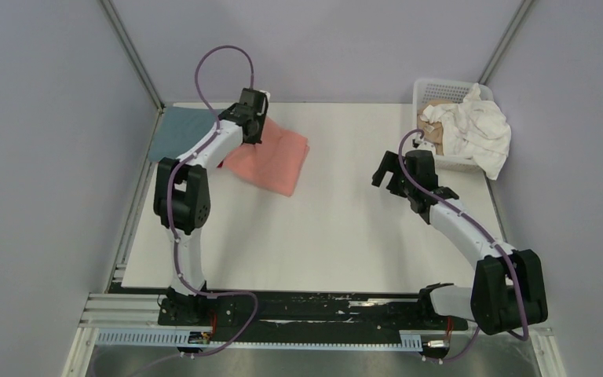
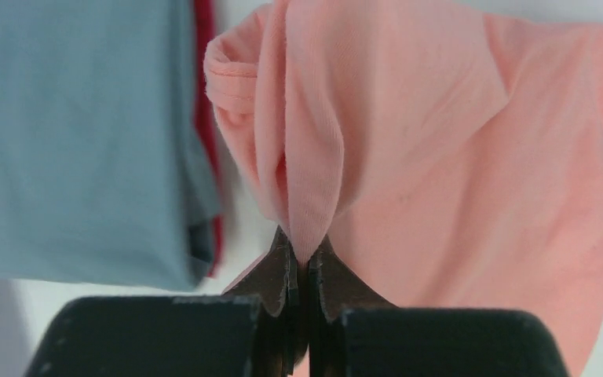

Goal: Fold and stack the t-shirts
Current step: Put the neatly folded tshirt into the corner of the board with the left arm, then reset both arms

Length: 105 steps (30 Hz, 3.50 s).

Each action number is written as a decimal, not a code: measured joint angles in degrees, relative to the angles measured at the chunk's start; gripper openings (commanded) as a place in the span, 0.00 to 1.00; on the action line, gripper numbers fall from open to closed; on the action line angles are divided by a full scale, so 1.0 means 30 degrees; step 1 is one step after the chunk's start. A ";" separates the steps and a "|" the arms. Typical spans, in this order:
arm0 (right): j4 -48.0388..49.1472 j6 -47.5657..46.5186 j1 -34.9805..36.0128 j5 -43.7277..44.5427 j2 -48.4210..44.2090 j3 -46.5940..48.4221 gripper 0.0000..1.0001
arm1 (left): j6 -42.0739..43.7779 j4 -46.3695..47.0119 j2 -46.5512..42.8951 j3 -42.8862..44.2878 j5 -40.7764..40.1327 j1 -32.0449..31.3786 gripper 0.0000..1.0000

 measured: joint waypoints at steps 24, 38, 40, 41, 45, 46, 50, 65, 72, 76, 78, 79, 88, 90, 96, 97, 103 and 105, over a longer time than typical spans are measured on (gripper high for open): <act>-0.0022 0.0015 -0.0007 0.0510 0.1698 0.0007 1.00 | 1.0630 -0.0270 -0.2463 0.2849 -0.0954 0.3053 0.00; -0.0124 0.0306 -0.0007 0.0976 0.2069 0.0022 1.00 | 1.0324 -0.0423 -0.4539 0.4036 0.1166 0.3235 0.00; -0.0240 0.0342 -0.0007 0.1005 0.2091 0.0022 1.00 | 1.0061 -0.0736 -0.4459 0.4240 0.1413 0.3475 0.00; -0.0299 0.0364 -0.0007 0.1056 0.2091 0.0022 1.00 | 0.9938 -0.0816 -0.4364 0.4364 0.1545 0.3636 0.00; -0.0444 0.0379 -0.0007 0.1260 0.2098 0.0029 1.00 | 0.9413 -0.0816 -0.3789 0.4488 0.2069 0.4524 0.00; -0.0481 0.0386 -0.0007 0.1290 0.2106 0.0036 1.00 | 0.9296 -0.0823 -0.3526 0.4539 0.2186 0.4736 0.00; -0.0634 0.0444 -0.0007 0.1384 0.2171 0.0036 1.00 | 0.8663 -0.0823 -0.1960 0.4852 0.3002 0.5697 0.00; -0.1195 0.0729 -0.0007 0.1800 0.2193 0.0124 1.00 | 0.7089 -0.1326 0.2892 0.7533 0.4503 0.9085 0.65; -0.1719 0.0736 -0.0007 0.2135 0.2149 0.0146 1.00 | 0.5457 -0.1311 0.3191 0.8072 0.2477 0.9369 1.00; -0.2244 0.0947 -0.0007 0.2229 0.1253 0.0087 1.00 | 0.3075 -0.1355 0.2506 0.8029 0.1596 0.9369 1.00; -0.2331 0.1093 -0.0007 0.2251 0.0233 -0.0058 1.00 | 0.1581 -0.1246 0.1370 0.7308 0.1996 0.9377 1.00; -0.2324 0.1129 -0.0007 0.2251 -0.0408 -0.0189 1.00 | 0.0750 -0.1158 0.0481 0.6601 0.2433 0.9377 1.00; -0.2601 0.1268 -0.0007 0.1945 -0.5537 -0.2324 1.00 | -0.5683 0.3803 -1.2320 -0.6513 0.5217 0.6987 1.00; -0.2710 0.1282 -0.0007 0.1741 -0.6375 -0.2827 1.00 | -0.6557 0.4896 -1.5227 -1.0134 0.5260 0.5107 1.00; -0.2914 0.1479 -0.0007 0.1078 -0.8182 -0.4065 1.00 | -0.8867 0.6404 -2.1245 -1.9358 0.4379 0.0736 1.00; -0.2929 0.1545 0.0000 0.1027 -0.8422 -0.4284 1.00 | -0.9296 0.6747 -2.2025 -2.0786 0.4335 0.0393 1.00; -0.2907 0.1865 0.0000 0.0568 -0.9755 -0.5661 1.00 | -1.0856 0.6404 -2.5420 -2.5485 0.4029 -0.0197 1.00; -0.2914 0.1894 -0.0007 0.0532 -1.0302 -0.6171 1.00 | -1.0914 0.6273 -2.6141 -2.5587 0.3563 -0.0197 1.00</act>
